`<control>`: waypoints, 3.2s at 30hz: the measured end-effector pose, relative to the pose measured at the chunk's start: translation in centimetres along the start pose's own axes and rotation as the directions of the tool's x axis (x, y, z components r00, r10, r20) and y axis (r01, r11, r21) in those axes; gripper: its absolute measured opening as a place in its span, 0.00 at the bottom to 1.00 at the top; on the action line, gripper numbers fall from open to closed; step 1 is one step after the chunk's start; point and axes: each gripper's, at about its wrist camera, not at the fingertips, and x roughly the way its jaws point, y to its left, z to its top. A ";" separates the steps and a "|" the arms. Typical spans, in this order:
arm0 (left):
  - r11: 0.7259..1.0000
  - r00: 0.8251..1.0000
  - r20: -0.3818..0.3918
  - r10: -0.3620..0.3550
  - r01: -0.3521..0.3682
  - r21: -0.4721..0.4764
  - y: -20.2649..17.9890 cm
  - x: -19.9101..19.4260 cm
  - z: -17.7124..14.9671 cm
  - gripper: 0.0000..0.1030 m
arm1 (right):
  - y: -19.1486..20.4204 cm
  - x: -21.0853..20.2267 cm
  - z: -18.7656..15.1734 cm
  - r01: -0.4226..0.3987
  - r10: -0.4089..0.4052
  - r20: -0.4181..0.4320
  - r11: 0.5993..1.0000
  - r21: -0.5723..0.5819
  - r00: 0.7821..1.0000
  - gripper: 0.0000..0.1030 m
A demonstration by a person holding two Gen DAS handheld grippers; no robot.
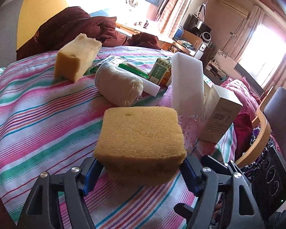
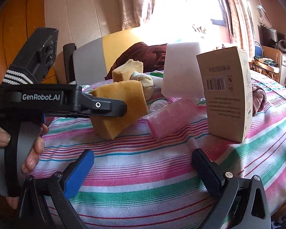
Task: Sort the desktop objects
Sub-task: 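Close the left tool on the yellow sponge and lift it, then hold the yellow sponge in the left tool while the right tool grasps the pink hair roller clip, then carry sponge and roller clip over the gold tray and open both tools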
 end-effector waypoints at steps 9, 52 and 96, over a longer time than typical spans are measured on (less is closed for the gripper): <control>0.997 0.997 0.037 0.069 -0.068 -0.029 0.7 -3.6 -2.0 0.69 | 0.2 0.1 -0.1 -0.016 0.016 -0.003 0.998 -0.066 1.000 1.00; 0.997 0.998 0.036 0.047 -0.044 -0.069 1.4 -6.9 -8.4 0.72 | -2.2 5.8 6.7 -0.124 0.060 -0.223 0.950 -0.288 0.973 0.85; 0.874 0.865 0.260 0.429 -0.325 -0.361 12.4 -24.3 -10.7 0.68 | 18.7 5.0 10.4 -0.493 0.451 -0.225 0.849 -0.189 0.864 0.67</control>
